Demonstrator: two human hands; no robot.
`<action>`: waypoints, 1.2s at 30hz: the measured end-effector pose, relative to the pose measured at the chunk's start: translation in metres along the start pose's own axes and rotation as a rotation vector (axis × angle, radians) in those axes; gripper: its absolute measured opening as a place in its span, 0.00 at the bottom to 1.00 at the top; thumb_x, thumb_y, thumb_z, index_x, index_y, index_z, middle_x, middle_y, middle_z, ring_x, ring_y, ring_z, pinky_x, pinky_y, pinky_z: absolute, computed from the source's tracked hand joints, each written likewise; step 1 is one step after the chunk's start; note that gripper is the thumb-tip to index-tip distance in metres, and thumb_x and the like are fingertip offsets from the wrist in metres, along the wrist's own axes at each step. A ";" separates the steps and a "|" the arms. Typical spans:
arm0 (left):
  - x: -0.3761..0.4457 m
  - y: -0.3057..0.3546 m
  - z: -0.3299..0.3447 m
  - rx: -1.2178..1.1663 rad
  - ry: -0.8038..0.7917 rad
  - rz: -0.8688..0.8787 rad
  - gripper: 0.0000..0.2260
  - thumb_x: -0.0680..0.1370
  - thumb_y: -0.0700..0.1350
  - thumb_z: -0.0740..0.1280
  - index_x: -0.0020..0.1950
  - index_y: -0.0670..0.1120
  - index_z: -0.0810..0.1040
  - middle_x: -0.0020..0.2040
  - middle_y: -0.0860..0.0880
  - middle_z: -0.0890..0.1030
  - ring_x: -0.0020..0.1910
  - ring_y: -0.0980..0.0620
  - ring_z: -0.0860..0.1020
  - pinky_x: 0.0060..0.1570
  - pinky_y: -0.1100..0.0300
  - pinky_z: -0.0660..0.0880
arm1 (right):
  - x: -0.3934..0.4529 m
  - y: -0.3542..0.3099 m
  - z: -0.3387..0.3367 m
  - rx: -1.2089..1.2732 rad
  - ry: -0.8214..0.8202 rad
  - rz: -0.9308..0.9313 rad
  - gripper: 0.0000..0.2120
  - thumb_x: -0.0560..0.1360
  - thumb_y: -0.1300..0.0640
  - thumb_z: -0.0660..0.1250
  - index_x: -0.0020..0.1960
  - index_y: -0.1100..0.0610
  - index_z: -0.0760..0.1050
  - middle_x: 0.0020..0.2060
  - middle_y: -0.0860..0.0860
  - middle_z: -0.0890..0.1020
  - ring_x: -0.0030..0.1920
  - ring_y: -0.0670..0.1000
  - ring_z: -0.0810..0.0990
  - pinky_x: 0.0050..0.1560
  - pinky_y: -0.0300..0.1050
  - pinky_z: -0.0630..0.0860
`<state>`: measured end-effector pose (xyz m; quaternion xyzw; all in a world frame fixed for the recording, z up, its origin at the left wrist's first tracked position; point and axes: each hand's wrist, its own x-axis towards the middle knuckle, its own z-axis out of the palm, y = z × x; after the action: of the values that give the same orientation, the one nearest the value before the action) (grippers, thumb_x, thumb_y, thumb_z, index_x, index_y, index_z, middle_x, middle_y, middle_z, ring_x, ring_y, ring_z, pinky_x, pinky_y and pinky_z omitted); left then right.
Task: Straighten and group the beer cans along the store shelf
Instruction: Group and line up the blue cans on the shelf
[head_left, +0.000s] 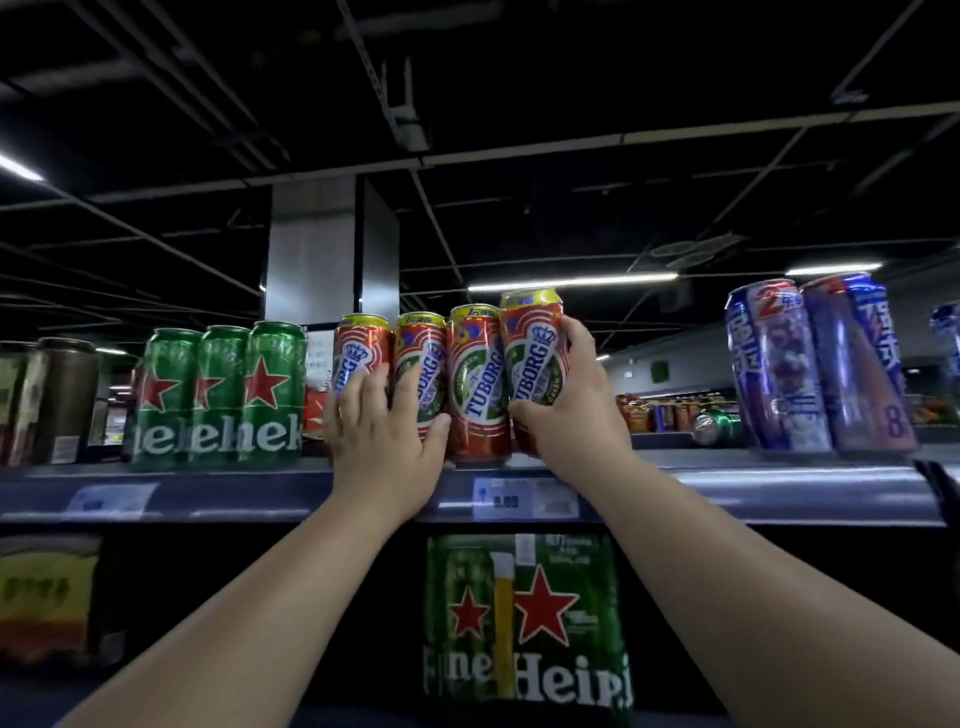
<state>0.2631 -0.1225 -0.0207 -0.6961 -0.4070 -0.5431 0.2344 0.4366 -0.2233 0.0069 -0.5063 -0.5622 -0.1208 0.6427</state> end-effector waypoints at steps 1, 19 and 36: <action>0.004 -0.002 0.001 0.009 0.008 0.013 0.28 0.78 0.61 0.56 0.76 0.54 0.56 0.77 0.44 0.60 0.76 0.45 0.50 0.74 0.39 0.47 | -0.001 0.002 0.002 -0.067 0.018 0.003 0.44 0.72 0.52 0.78 0.74 0.34 0.51 0.65 0.46 0.74 0.59 0.51 0.77 0.52 0.57 0.80; 0.001 -0.012 0.011 -0.059 0.088 0.116 0.29 0.79 0.57 0.61 0.78 0.53 0.58 0.79 0.46 0.61 0.79 0.42 0.47 0.73 0.39 0.39 | -0.009 0.012 0.021 -0.543 0.135 0.006 0.45 0.75 0.40 0.64 0.80 0.42 0.36 0.51 0.48 0.72 0.37 0.46 0.73 0.29 0.42 0.65; -0.033 0.086 -0.010 -0.333 0.143 0.558 0.26 0.74 0.51 0.65 0.71 0.47 0.66 0.73 0.37 0.66 0.73 0.36 0.61 0.70 0.39 0.59 | -0.044 0.027 -0.073 -0.432 0.289 -0.169 0.29 0.74 0.52 0.71 0.74 0.53 0.68 0.73 0.52 0.68 0.73 0.52 0.64 0.72 0.55 0.65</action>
<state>0.3259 -0.1888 -0.0394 -0.7696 -0.0888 -0.5645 0.2849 0.4848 -0.2866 -0.0337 -0.5605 -0.4662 -0.3619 0.5810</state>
